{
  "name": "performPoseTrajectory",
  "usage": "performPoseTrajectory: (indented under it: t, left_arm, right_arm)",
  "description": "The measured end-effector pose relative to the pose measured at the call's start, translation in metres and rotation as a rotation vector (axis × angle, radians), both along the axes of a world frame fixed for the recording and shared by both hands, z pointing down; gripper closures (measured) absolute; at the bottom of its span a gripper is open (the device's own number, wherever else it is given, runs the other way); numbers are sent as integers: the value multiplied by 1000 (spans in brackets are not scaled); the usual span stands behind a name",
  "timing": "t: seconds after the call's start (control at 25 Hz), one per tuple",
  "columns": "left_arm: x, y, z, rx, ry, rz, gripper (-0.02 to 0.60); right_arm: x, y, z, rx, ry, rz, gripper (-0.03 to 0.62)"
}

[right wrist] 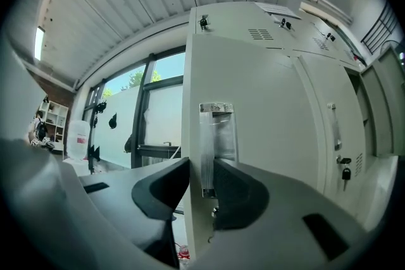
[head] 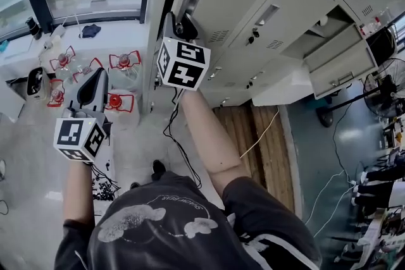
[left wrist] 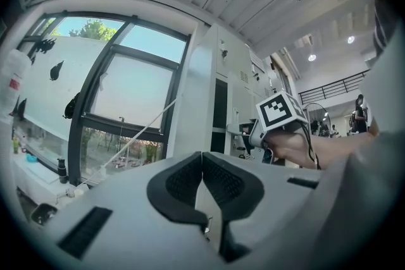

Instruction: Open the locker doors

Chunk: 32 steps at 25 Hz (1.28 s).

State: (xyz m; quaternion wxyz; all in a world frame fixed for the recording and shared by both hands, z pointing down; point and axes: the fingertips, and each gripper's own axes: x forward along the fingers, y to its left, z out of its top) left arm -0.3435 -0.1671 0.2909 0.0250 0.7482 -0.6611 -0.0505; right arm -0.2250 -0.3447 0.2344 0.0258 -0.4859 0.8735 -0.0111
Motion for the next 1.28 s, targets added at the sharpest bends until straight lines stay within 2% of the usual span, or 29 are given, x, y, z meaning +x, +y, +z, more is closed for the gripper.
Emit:
performPoseTrajectory:
  t: [0.32,0.72,0.92,1.28]
  left_arm:
    - [12,9,-7,9,-7,51,572]
    - [45,8,-11,21,-3,139,572]
    - [57,11,-15,30,-5,169,572]
    - [72,17,-18,33,-5,212,572]
  right_arm:
    - [18,20,-1,-2,-9,-35,459]
    - [48,46,-1,18,-3,-55,448]
    - [66,57,-2,17,11,-29,422]
    - [102,80,-3,24,33,33,447]
